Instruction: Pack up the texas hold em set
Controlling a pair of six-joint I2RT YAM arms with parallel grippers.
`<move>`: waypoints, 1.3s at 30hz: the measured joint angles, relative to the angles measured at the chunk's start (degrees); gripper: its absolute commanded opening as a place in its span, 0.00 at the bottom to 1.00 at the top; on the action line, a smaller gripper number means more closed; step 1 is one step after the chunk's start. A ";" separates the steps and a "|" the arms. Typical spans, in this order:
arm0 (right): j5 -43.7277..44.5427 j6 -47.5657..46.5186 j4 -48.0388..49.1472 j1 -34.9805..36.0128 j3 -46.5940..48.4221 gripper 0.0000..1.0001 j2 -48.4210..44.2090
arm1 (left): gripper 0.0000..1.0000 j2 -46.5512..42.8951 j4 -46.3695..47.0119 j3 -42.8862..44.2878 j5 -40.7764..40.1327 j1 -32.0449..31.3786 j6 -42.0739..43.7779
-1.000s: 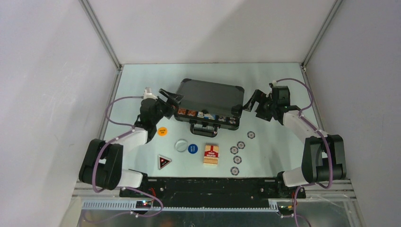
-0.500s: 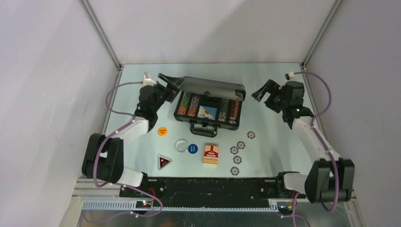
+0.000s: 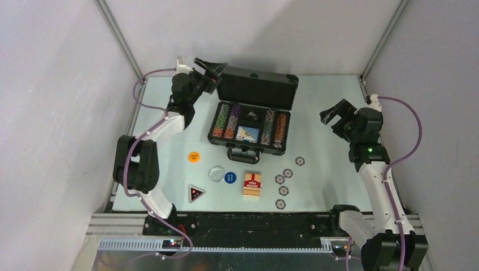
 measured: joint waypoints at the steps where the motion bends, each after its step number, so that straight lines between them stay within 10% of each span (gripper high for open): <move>1: 0.00 0.00 -0.57 -0.07 -0.35 0.99 -0.02 | 1.00 1.18 0.00 1.18 0.11 0.00 0.07; 16: 0.26 -0.94 -4.13 -0.59 -1.27 1.00 -0.96 | 1.00 7.93 -1.81 7.61 3.50 0.07 2.97; 27: -0.04 -1.27 -4.50 0.63 -2.97 0.99 2.10 | 1.00 -12.92 -15.54 -10.27 -2.69 0.11 15.08; 39: 5.33 -1.88 -4.74 25.11 -3.21 1.00 10.67 | 1.00 -19.58 -33.11 -18.01 -12.15 0.59 25.03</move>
